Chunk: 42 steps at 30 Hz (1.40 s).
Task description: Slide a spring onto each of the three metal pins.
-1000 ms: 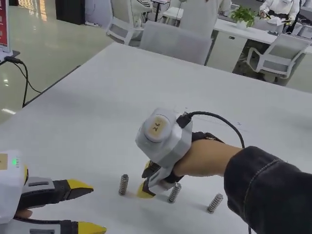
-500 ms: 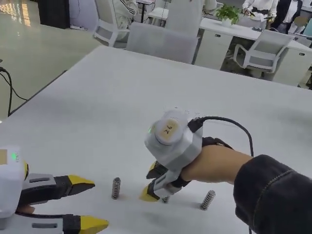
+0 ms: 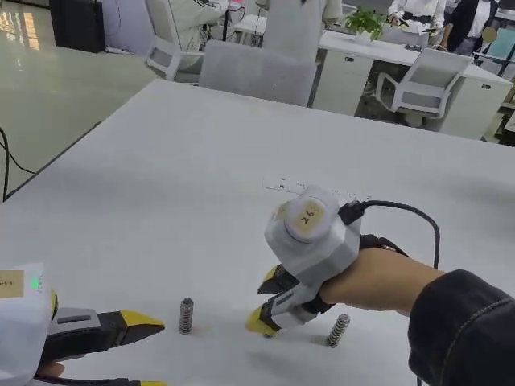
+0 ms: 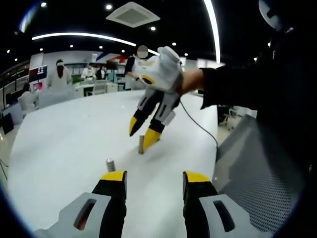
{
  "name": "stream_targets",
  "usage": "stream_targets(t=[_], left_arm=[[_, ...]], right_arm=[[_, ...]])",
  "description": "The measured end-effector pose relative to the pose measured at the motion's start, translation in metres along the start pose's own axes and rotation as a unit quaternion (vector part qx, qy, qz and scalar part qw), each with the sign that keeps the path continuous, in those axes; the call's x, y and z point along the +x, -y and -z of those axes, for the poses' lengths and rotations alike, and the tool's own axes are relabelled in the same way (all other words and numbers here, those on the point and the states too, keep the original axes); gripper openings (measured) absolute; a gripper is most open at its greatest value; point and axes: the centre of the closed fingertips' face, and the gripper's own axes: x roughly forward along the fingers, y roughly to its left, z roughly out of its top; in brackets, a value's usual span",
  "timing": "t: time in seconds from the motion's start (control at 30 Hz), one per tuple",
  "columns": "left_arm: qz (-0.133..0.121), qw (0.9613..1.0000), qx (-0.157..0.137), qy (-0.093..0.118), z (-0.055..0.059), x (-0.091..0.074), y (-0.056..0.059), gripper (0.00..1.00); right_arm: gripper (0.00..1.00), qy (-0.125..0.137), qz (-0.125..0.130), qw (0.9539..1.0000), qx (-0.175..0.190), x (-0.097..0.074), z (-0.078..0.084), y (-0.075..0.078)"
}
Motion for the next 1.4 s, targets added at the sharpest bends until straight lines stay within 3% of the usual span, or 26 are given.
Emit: stream_targets(t=[0.43,0.83,1.03,1.4], left_arm=[[-0.008,1.0,-0.005,0.0,0.002,0.0,0.0,0.4],[-0.015,0.9997,-0.014,0.009,0.001,-0.001,-0.003,0.4],[-0.017,0.9996,-0.017,0.012,0.001,-0.002,-0.004,0.41],[-0.019,0.9995,-0.022,0.014,0.002,-0.001,-0.007,0.41]], right_arm=[[0.29,0.014,0.017,0.9991,0.036,-0.012,0.023,-0.002],[0.29,0.024,0.024,0.9972,0.067,-0.021,0.047,-0.019],[0.29,0.033,0.031,0.995,0.088,-0.028,0.061,-0.028],[0.29,0.049,0.061,0.9882,0.132,-0.046,0.088,-0.025]])
